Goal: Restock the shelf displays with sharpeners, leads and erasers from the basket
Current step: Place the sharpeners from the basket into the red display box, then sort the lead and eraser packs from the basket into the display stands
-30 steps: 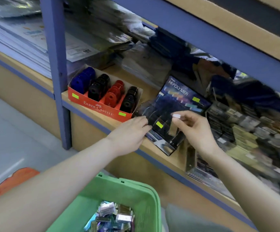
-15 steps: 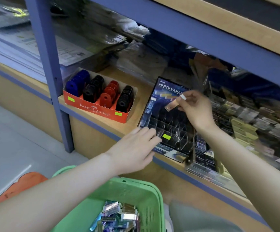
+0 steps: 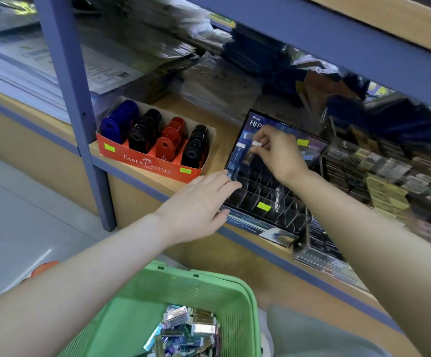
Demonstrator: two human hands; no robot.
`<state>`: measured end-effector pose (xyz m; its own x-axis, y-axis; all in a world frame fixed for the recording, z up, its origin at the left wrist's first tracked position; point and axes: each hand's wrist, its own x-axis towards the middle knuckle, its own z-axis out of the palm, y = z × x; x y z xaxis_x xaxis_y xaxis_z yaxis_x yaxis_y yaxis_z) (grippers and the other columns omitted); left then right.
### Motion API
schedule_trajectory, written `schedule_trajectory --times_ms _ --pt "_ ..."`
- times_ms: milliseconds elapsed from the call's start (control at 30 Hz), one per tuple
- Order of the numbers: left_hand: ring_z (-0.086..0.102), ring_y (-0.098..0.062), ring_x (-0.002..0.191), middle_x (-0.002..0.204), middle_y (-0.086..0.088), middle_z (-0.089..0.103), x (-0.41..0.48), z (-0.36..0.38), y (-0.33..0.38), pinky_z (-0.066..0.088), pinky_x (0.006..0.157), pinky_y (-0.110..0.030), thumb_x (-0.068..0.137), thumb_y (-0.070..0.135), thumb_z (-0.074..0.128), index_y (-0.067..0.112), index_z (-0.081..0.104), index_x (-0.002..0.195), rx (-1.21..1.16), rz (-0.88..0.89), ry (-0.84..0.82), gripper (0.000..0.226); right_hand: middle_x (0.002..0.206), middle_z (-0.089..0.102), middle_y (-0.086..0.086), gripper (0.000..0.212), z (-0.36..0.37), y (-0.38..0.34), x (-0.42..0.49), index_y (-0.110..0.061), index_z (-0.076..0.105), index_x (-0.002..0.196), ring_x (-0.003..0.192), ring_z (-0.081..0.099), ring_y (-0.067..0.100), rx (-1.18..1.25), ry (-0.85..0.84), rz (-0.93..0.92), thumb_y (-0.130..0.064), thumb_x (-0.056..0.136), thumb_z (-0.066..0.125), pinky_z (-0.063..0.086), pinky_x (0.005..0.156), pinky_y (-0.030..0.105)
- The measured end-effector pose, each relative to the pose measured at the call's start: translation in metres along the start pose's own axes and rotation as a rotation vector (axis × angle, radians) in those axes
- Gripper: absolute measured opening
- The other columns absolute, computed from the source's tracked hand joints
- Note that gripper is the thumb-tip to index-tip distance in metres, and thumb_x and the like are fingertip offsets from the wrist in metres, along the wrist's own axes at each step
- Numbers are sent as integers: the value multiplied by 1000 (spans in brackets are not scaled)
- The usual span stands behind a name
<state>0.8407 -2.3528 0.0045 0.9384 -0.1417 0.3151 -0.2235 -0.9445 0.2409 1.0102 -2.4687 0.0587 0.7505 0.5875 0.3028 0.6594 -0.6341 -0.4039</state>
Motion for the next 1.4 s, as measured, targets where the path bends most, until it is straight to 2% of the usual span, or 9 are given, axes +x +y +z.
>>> schedule_trajectory --times_ms 300,567,700,800,900,1000,1133,1233,1400 --pt "8 -10 145 151 3 27 -1 5 -1 8 114 -25 97 28 43 20 21 149 -23 4 -18 57 105 58 7 18 24 8 -7 -10 62 99 87 60 22 -95 94 -15 -7 83 70 52 78 41" --pt "18 -18 144 152 -4 31 -1 0 1 1 113 -25 96 22 44 16 23 149 123 -11 -28 58 127 57 12 32 11 -5 -23 -8 57 128 120 47 29 -307 16 -115 -19 98 49 42 94 38" --pt "49 -32 125 129 -15 56 -18 -10 10 29 111 -41 85 17 54 4 55 128 253 1 97 45 126 58 7 33 -10 -31 -71 -10 53 129 121 48 22 -186 66 -216 -20 98 49 38 97 31" --pt "54 -32 110 113 -15 61 -54 -6 15 33 101 -42 85 23 44 6 60 110 269 14 179 34 118 61 4 26 -12 -43 -119 -10 56 120 112 53 19 -130 14 -394 -19 96 50 43 91 31" --pt "55 -31 104 108 -13 62 -100 8 13 34 96 -41 85 26 44 8 58 104 277 -52 146 29 109 63 2 26 14 -37 -161 -12 58 112 103 55 17 -133 -131 -519 -24 93 45 46 87 29" --pt "52 -28 100 105 -12 61 -148 27 3 33 91 -39 85 28 42 11 57 103 262 -207 36 30 113 62 -4 29 57 -36 -200 -20 56 114 106 58 11 -85 -372 -465 -29 94 38 50 92 28" --pt "60 -31 99 111 -14 61 -211 49 -8 32 91 -37 86 32 37 12 53 115 193 -490 -87 38 140 43 -12 39 128 -24 -250 -27 39 138 129 39 1 -9 -734 -253 -31 100 36 18 108 11" --pt "56 -31 113 127 -14 54 -245 60 -16 39 99 -39 91 34 33 10 46 134 107 -715 -154 50 152 30 -5 58 183 -3 -280 -25 24 148 138 31 9 -34 -913 -106 -30 96 51 19 116 22" --pt "27 -25 140 154 -10 21 -277 79 -19 20 114 -36 101 32 31 17 6 152 -149 -945 -191 59 160 7 1 105 230 33 -326 -22 3 153 146 12 23 -164 -1283 32 -49 76 71 7 119 38"
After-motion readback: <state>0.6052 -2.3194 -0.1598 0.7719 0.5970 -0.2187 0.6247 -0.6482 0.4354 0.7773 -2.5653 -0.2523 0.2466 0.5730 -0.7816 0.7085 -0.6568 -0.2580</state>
